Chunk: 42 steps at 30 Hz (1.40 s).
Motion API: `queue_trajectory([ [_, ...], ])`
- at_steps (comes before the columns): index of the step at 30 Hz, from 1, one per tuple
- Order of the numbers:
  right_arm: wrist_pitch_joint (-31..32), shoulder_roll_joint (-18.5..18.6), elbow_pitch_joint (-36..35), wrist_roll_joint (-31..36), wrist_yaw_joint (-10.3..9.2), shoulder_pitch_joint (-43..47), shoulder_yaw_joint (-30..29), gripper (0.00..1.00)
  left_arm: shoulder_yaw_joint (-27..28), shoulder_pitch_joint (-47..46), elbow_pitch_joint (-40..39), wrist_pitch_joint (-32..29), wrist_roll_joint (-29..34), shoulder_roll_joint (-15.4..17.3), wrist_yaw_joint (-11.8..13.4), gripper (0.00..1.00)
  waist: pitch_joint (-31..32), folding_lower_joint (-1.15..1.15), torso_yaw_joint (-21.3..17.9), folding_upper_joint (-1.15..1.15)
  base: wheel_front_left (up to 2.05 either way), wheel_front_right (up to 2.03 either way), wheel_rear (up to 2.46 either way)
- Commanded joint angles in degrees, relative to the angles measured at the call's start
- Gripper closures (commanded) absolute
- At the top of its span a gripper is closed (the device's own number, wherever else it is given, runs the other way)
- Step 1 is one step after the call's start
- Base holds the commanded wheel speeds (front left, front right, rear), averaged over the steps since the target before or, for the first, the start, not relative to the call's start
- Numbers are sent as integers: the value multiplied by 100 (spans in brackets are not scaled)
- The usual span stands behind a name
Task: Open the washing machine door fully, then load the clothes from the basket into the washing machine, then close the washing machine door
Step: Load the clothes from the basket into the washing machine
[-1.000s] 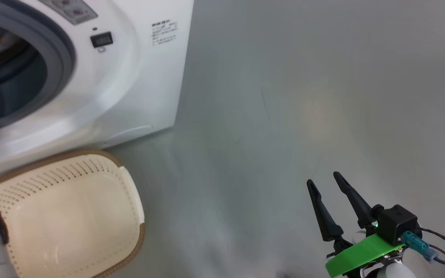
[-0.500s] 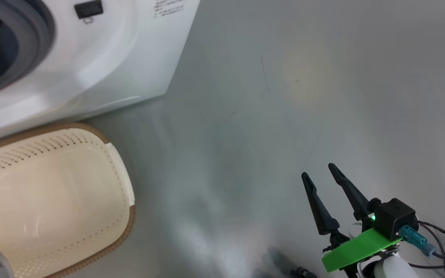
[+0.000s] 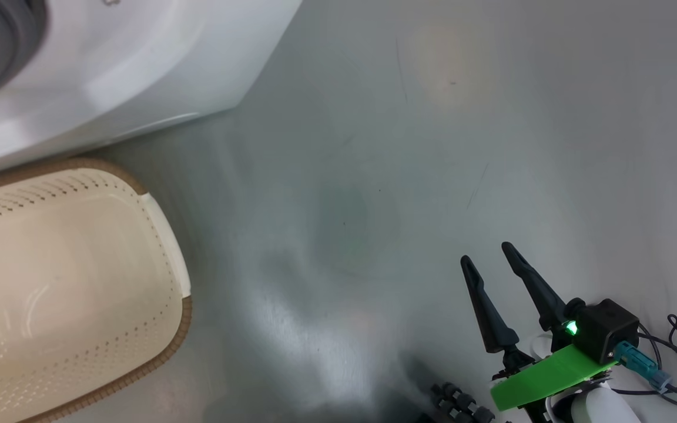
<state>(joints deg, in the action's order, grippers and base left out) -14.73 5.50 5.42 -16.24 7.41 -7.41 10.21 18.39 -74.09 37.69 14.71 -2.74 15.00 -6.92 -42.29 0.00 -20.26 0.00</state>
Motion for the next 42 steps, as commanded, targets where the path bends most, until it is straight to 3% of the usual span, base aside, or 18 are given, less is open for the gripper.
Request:
queue_trajectory([
  [1, -27, 53, -112, -9, 8, 122, 93, 0, -34, -50, -185, 29, 31, 272, -37, 100, -69, 0, 12, 0, 0, 0, 0],
  [11, -27, -7, -38, -24, 8, 84, 122, 0, -284, -169, 290, 29, 121, 262, -12, 100, -9, 0, 70, 0, 0, 0, 0],
  [12, -27, -10, -28, -29, 8, 83, 122, 0, -300, -191, 368, 29, 130, 255, 3, 88, 23, 0, 78, 0, 0, 0, 0],
  [13, -27, -11, -19, -32, 8, 85, 123, 0, -314, -201, 461, 29, 142, 241, 38, 62, 60, 0, 89, 0, 0, 0, 0],
  [14, -27, -12, -16, -37, 8, 86, 124, 0, -362, -202, 583, 29, 192, 238, 73, 14, 99, 0, 100, 0, 0, 0, 0],
  [15, -27, -10, -13, -41, 8, 89, 121, 0, -402, -210, 749, 29, 235, 235, 121, 0, 142, 0, 112, 0, 0, 0, 0],
  [25, -27, 32, 52, -52, 8, 58, 103, 0, -638, -328, 1963, 29, 378, 159, 440, 0, 576, 0, 236, 0, 0, 0, 0],
  [42, -27, 150, 216, -52, 8, 136, 61, 0, -558, 753, 1963, 29, 35, -501, 713, 0, 1540, 0, 661, 0, 0, 0, 0],
])
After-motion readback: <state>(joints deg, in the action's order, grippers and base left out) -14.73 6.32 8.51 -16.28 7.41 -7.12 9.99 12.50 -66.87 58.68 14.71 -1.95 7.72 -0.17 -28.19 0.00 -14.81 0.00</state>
